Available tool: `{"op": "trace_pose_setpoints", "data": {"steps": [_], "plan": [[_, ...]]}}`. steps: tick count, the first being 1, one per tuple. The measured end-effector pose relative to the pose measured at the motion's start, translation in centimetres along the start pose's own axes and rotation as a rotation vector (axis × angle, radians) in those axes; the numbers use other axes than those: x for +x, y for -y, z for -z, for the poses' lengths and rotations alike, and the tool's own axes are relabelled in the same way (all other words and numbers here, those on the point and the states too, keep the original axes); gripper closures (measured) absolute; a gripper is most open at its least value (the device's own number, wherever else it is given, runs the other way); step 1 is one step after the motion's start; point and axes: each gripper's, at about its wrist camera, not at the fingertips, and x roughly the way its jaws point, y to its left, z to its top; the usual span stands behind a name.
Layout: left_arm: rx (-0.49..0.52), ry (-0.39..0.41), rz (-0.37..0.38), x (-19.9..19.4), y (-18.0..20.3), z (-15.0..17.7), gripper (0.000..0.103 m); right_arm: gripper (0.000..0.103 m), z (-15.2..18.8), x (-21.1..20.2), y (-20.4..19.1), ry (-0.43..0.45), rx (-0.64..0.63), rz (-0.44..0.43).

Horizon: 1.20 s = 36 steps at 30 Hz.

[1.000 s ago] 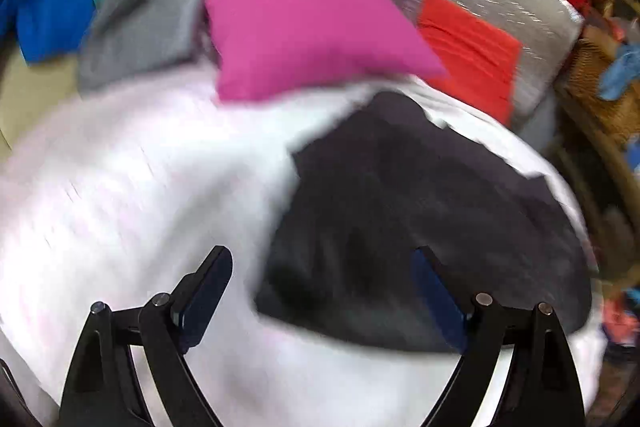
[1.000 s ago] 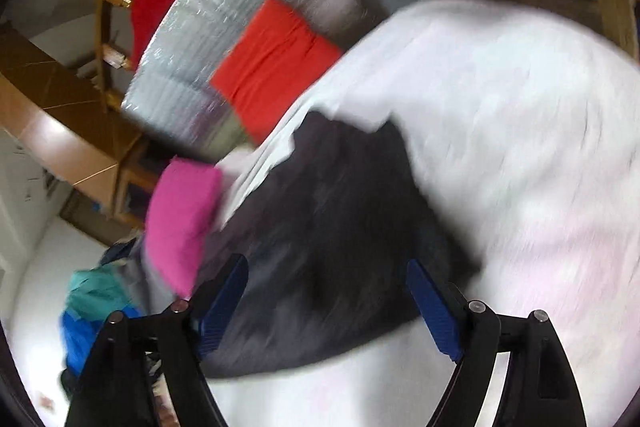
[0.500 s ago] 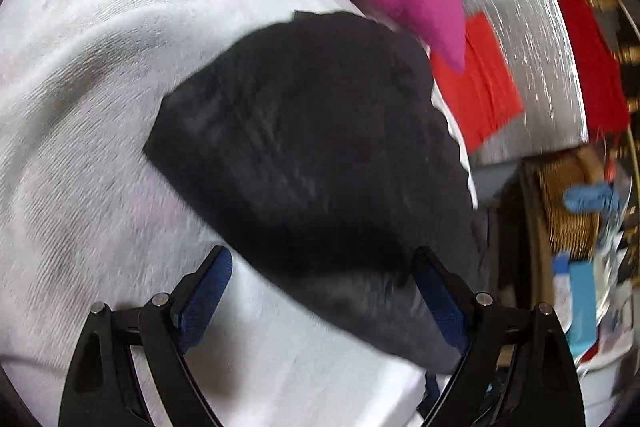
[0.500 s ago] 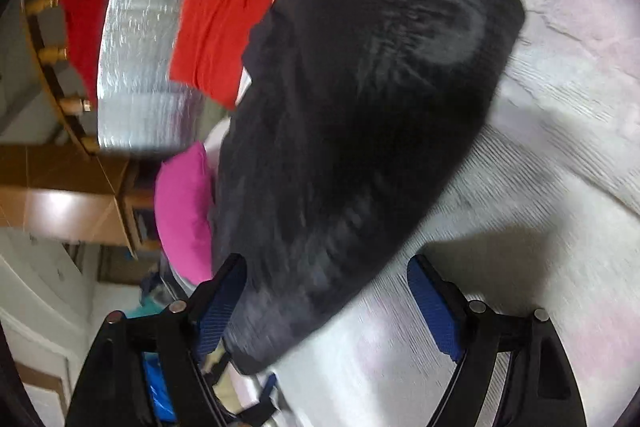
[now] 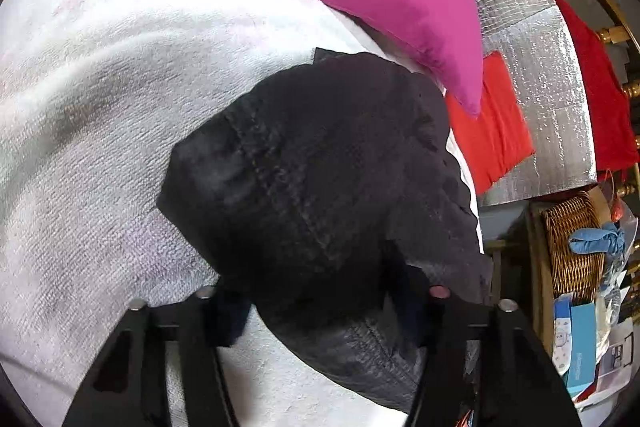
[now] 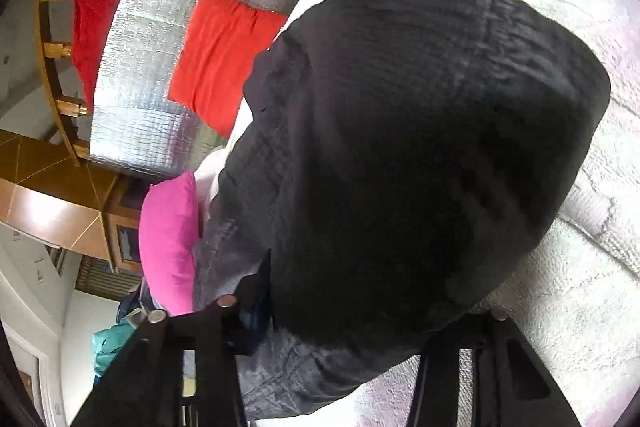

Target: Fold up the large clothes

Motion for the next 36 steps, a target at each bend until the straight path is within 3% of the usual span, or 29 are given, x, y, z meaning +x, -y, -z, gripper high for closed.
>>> {"op": "trace_pose_setpoints", "data": {"steps": [4,7,17,20,23,26,27,28,30,33,36], "plan": [[0.052,0.006,0.022,-1.4,-0.2,0.0,0.066,0.07,0.8,-1.4,-1.6,0.041,-0.093,0.02],[0.086,0.02,0.042,-3.1,-0.1,0.2,0.07,0.071,1.4,-2.4,-2.3,0.049,-0.133,0.013],[0.135,-0.017,0.042,-8.6,-3.0,3.4,0.071,0.072,5.0,-8.0,-0.8,0.028,-0.151,0.006],[0.177,-0.025,0.007,-8.8,-3.5,4.3,0.071,0.072,5.5,-8.0,0.0,0.013,-0.136,0.03],[0.192,-0.037,-0.041,-8.2,-3.7,4.4,0.06,0.069,5.5,-6.3,0.4,-0.021,-0.106,0.078],[0.226,-0.037,-0.117,-7.8,-3.2,4.7,0.044,0.061,5.3,-5.9,0.4,-0.04,-0.101,0.099],[0.235,-0.042,-0.141,-8.1,-3.2,4.8,0.038,0.054,5.4,-6.0,0.2,-0.051,-0.104,0.11],[0.248,-0.046,-0.153,-8.5,-3.0,4.8,0.037,0.041,5.5,-6.3,0.3,-0.062,-0.102,0.119],[0.276,-0.053,-0.166,-9.4,-2.9,4.8,0.036,0.034,6.0,-7.3,0.5,-0.069,-0.098,0.11],[0.325,-0.023,-0.187,-11.9,-3.2,4.9,0.036,0.034,7.1,-9.5,0.0,-0.089,-0.166,0.13],[0.395,0.1,-0.238,-14.7,-3.0,4.3,0.035,0.034,7.8,-12.3,-1.3,-0.084,-0.306,0.149]]}}
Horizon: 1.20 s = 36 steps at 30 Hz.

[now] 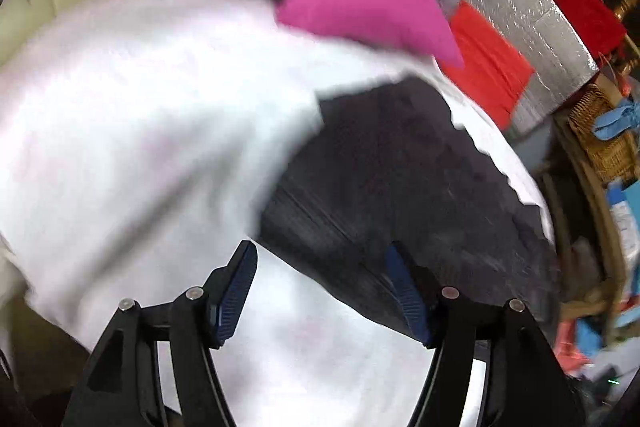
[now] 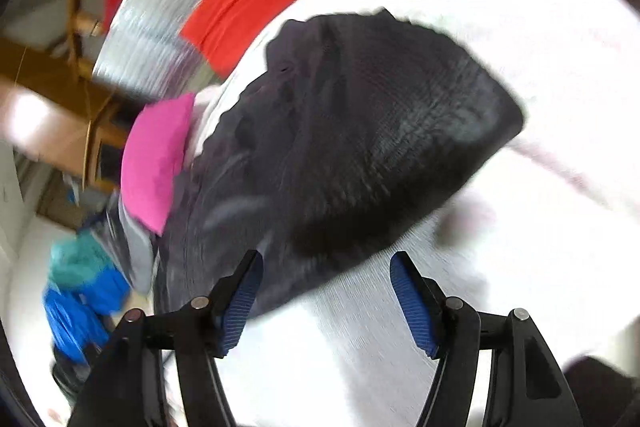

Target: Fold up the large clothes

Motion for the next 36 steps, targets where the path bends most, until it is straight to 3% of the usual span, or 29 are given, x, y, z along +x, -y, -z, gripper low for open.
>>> {"op": "trace_pose_setpoints", "data": {"steps": [3,6,8,10,13,18,23,25,30,36], "plan": [[0.037,0.162,-0.096,-2.2,-0.7,-1.3,0.032,0.034,-0.2,-2.6,-1.2,0.071,-0.13,0.019],[0.075,0.22,-0.159,-2.3,-0.5,-1.7,0.028,0.034,-1.9,-3.1,-2.2,0.155,-0.204,0.059],[0.12,0.198,-0.181,-1.1,0.3,-1.7,0.028,0.036,-3.5,-1.5,-1.8,0.148,-0.178,0.078],[0.176,0.14,-0.214,1.0,1.5,-1.7,0.027,0.046,-4.7,0.7,-0.9,0.1,-0.144,0.123],[0.262,-0.007,-0.322,5.0,2.5,-0.9,0.025,0.052,-5.9,4.3,1.0,-0.014,-0.086,0.195],[0.242,0.025,-0.338,4.7,2.8,-1.3,0.024,0.052,-6.3,3.0,-0.1,0.019,-0.106,0.191],[0.368,0.178,-0.389,2.8,5.6,-0.6,0.024,0.052,-7.5,0.6,-2.3,0.177,-0.191,0.202],[0.425,0.205,-0.409,2.8,6.7,-0.3,0.024,0.052,-8.6,1.4,-2.2,0.165,-0.185,0.205],[0.47,0.2,-0.392,3.3,7.8,-0.1,0.024,0.052,-10.3,7.1,0.0,0.007,-0.144,0.286],[0.478,0.234,-0.382,2.8,8.5,-0.1,0.024,0.052,-10.7,4.7,-1.7,0.114,-0.168,0.29]]}}
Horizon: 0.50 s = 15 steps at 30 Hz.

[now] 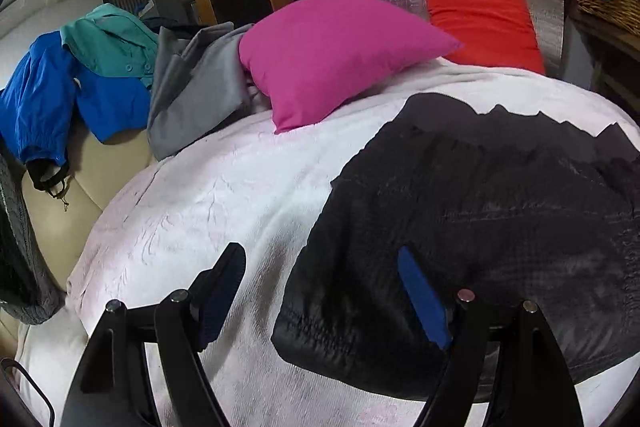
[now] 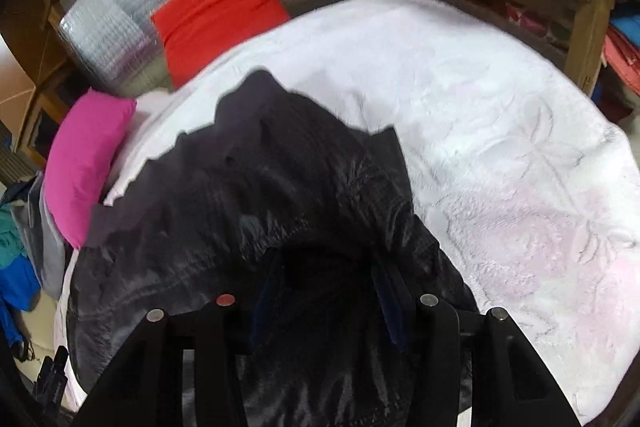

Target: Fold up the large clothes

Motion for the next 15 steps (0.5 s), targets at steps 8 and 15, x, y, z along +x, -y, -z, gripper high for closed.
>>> {"op": "trace_pose_setpoints", "data": {"steps": [8,15], "plan": [[0.004,0.018,0.009,-0.2,0.5,-0.1,0.024,0.047,-2.0,2.1,-1.0,0.004,-0.03,0.013],[0.016,0.023,0.015,-0.3,1.2,-0.2,0.024,0.046,-1.9,4.0,0.6,-0.077,0.025,-0.004]]}}
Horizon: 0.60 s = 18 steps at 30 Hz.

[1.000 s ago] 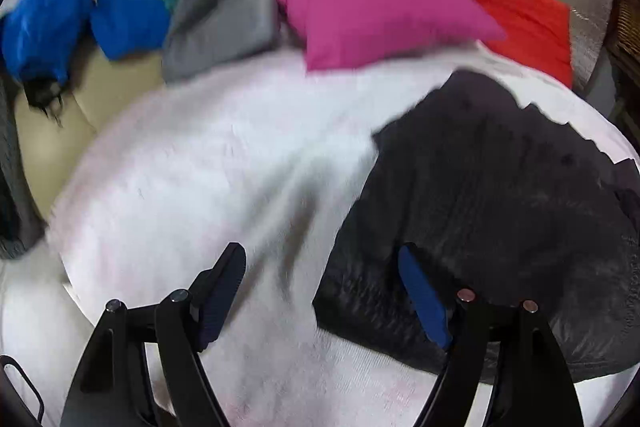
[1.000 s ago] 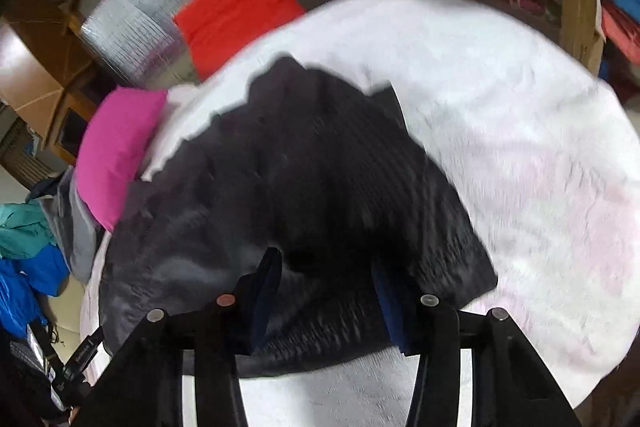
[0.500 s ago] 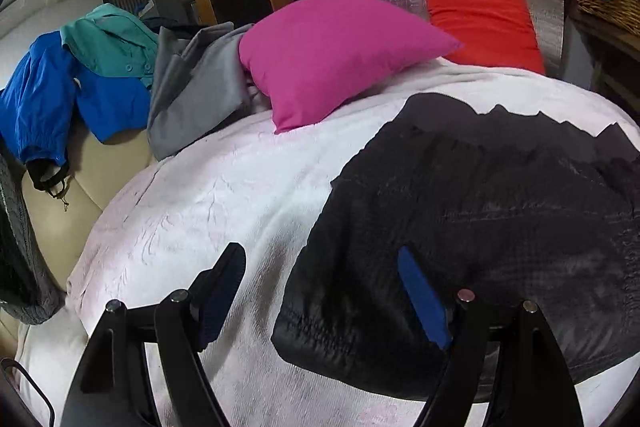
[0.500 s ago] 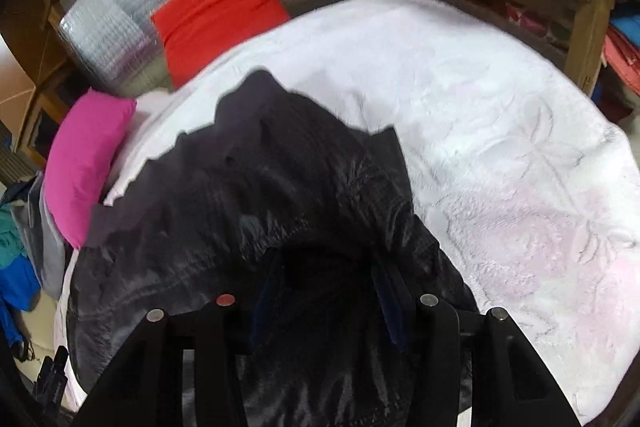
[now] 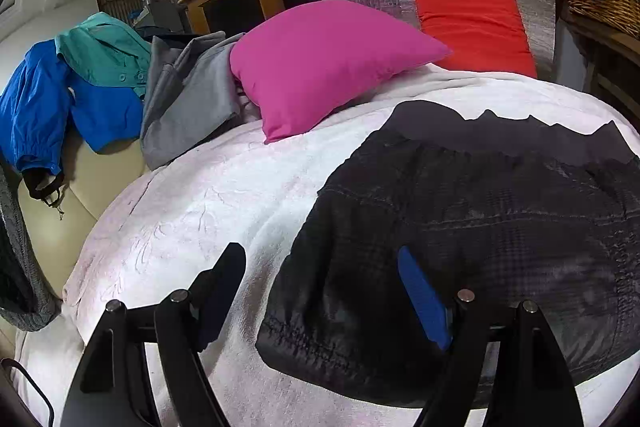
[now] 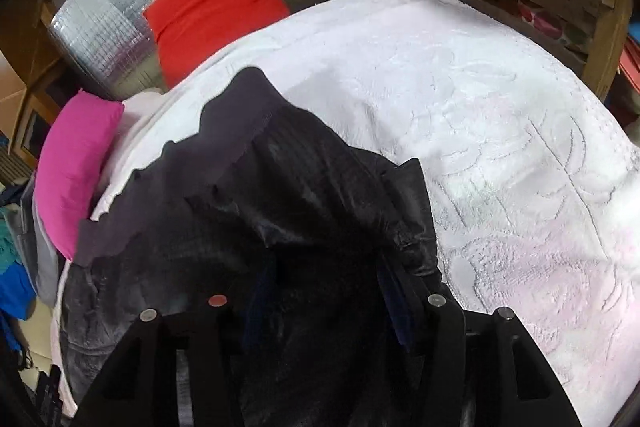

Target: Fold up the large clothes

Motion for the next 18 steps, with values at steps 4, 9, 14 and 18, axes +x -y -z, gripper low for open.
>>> {"op": "trace_pose_setpoints", "data": {"steps": [4,9,14,18], "plan": [[0.003,-0.005,0.007,0.0,0.3,0.0,0.024,0.046,0.3,-1.6,-0.9,0.062,-0.051,0.012],[-0.001,-0.01,0.018,-0.1,0.3,0.1,0.024,0.046,1.2,-5.1,-1.6,0.146,-0.079,-0.073],[-0.008,-0.043,0.072,-0.1,0.4,0.4,0.024,0.042,3.3,-5.5,-4.1,0.091,-0.161,-0.141],[-0.043,-0.076,0.11,0.4,0.1,0.4,0.023,0.042,4.0,-4.9,-6.2,0.07,-0.231,-0.167]]}}
